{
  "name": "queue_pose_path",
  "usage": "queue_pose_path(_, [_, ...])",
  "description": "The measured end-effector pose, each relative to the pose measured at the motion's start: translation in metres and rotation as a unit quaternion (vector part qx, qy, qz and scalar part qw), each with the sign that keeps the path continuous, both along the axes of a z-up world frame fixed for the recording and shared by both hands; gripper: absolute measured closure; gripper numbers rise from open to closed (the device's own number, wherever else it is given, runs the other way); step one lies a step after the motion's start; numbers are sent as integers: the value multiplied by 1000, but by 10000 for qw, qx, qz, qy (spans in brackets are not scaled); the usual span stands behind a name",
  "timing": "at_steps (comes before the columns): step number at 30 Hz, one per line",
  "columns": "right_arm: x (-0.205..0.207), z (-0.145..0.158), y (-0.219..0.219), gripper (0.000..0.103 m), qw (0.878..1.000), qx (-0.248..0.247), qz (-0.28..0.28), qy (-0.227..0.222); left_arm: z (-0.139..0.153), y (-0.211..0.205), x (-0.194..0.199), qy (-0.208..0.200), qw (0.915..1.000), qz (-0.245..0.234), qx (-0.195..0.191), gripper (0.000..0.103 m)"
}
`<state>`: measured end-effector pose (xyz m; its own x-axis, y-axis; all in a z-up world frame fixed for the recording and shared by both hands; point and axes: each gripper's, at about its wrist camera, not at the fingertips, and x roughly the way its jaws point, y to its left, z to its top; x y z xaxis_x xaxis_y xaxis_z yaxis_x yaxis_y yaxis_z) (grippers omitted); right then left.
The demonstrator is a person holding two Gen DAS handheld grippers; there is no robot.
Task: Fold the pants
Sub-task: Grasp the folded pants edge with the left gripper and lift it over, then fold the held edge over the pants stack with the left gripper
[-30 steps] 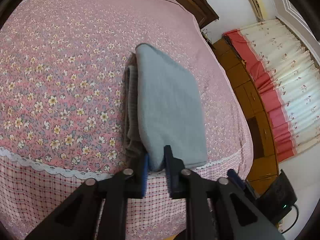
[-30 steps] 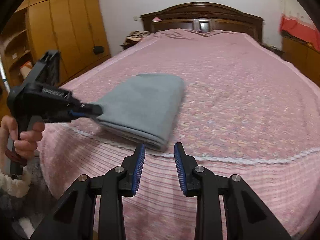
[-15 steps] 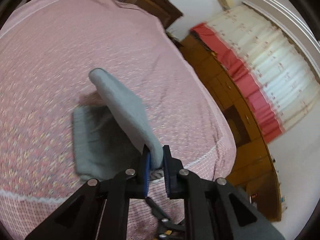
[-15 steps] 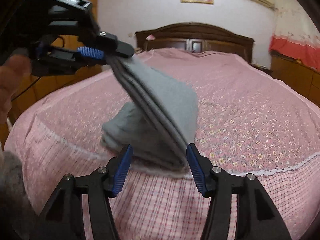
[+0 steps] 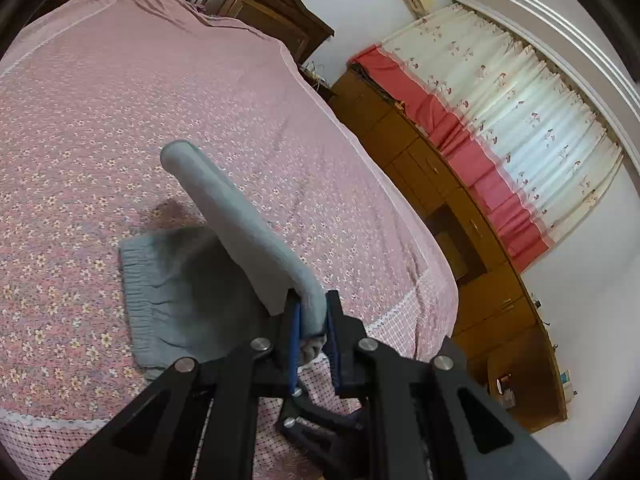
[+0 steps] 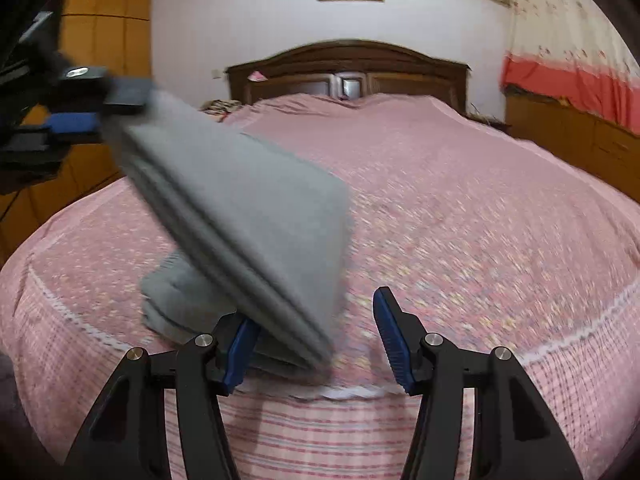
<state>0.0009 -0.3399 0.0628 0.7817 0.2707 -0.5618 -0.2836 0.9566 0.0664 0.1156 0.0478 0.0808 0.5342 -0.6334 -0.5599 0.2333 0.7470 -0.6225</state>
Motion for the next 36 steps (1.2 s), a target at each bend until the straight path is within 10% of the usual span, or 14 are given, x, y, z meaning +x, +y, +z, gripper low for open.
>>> queue_pose_path(8, [15,-21,-48,36,9920,1037,-498,519,-8,4,-9,-183,9990,119,385,91])
queue_pose_path(20, [-3,-20,10,36,9998,-124,101,-135,-37,11,-28,-351,9946,411,884,91])
queue_pose_path(29, [29,-30,-28,35,9947,804,-473,431,-27,8,-31,-547,9919,517,1020,91])
queue_pose_path(36, [20,-37,-18,33,9978,446,-409,257,-39,14,-32,-479,9923,593,972,91])
